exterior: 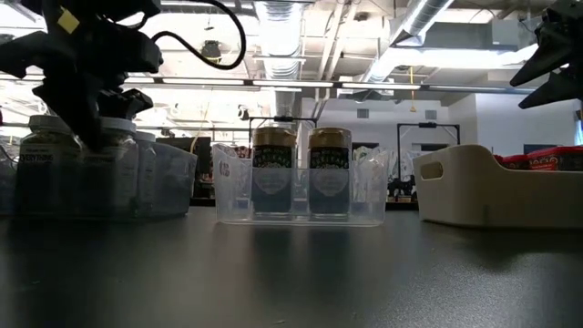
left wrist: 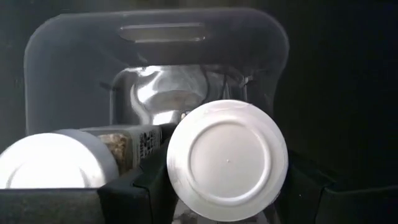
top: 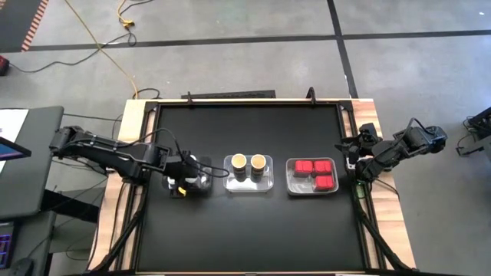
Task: Sort spices by type
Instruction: Put the white seasoning bottle into the black bin
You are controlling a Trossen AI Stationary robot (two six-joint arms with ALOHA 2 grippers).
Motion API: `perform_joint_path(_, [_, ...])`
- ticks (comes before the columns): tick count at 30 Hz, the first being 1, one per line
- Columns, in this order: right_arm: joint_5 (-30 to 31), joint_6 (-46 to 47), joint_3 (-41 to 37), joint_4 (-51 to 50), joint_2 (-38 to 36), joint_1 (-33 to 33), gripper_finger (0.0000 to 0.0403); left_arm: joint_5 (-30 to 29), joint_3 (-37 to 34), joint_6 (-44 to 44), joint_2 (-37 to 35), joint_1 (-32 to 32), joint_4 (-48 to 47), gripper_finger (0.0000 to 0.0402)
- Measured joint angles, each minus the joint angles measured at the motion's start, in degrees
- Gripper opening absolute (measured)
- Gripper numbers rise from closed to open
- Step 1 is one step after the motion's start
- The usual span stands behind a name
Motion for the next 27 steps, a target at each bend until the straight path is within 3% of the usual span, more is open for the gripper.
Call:
perform_joint_path(18, [0.0, -0.1, 0.0, -0.1, 0.0, 0.0, 0.0292, -0.4, -0.5, -5.7, 0.0, 0.0, 0.5, 0.0201])
perform_joint_path(27, [0.0, -0.1, 0.0, -0.1, 0.0, 0.0, 0.0292, -0.5, -0.5, -4.4, 0.0, -0.1, 0.4, 0.0212])
